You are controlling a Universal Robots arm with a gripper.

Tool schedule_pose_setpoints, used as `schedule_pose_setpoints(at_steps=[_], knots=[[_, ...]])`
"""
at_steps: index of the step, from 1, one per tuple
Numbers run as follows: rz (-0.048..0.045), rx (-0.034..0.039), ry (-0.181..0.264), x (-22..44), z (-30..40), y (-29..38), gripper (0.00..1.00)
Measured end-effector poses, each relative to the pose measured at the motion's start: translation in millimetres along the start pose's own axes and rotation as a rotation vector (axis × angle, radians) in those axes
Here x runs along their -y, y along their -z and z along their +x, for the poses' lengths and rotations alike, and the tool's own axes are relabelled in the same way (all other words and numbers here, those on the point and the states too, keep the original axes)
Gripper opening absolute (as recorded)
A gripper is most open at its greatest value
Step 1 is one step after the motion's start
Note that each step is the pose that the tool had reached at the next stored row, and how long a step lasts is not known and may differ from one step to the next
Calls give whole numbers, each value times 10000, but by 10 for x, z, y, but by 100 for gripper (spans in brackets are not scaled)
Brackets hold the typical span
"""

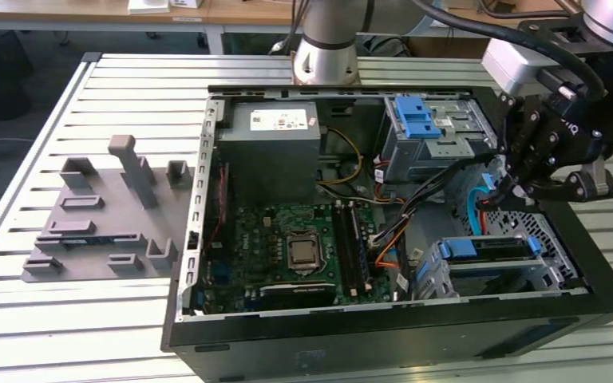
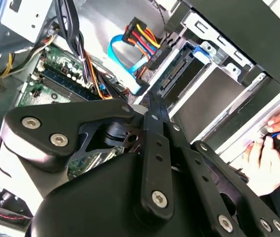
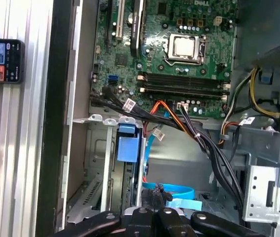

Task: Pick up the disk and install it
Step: 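Insert the first disk wire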

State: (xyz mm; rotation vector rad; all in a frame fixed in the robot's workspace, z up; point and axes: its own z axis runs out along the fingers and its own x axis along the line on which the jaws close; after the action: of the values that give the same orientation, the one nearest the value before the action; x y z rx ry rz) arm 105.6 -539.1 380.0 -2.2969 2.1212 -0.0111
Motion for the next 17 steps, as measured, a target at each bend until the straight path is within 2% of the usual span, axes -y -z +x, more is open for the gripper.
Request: schedule_pose_setpoints(at_steps=[5, 9, 12, 17], knots=[[2, -5, -258, 52, -27, -6, 11], [-11, -5, -275, 157, -45, -7, 11], [-28, -3, -284, 209, -50, -12, 11], [-43, -38, -320, 229, -71, -18, 11]])
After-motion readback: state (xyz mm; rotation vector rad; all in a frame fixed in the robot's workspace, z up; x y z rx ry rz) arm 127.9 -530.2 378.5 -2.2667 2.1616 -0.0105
